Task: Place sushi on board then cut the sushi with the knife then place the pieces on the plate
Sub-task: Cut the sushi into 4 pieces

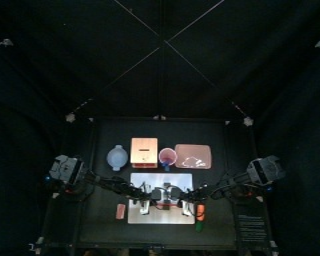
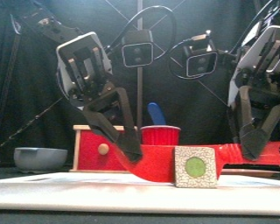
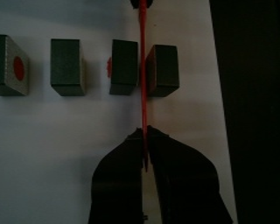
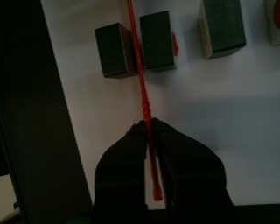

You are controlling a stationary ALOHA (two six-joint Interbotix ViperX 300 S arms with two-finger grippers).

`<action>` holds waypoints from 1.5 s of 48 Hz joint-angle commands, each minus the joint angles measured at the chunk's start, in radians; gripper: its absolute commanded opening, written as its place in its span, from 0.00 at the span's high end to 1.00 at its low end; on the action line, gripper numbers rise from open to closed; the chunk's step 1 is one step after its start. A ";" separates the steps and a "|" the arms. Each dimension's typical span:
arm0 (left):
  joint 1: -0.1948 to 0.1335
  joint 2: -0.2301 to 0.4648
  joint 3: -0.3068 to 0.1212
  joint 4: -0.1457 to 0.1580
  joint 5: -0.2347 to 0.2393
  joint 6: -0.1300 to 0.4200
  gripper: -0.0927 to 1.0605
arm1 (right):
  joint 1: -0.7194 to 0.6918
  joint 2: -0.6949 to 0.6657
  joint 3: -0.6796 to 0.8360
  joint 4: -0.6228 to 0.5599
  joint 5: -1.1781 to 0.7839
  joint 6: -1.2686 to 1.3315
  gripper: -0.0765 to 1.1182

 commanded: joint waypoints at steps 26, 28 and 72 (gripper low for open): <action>-0.035 -0.049 -0.020 -0.032 -0.011 0.003 0.56 | 0.026 -0.071 -0.026 0.008 0.009 0.000 0.66; -0.034 -0.057 -0.020 -0.029 -0.014 0.003 0.56 | 0.026 -0.081 -0.026 -0.003 0.009 0.000 0.66; 0.014 -0.256 0.031 0.086 -0.101 0.005 0.33 | -0.017 -0.502 0.129 -0.012 0.206 0.005 0.66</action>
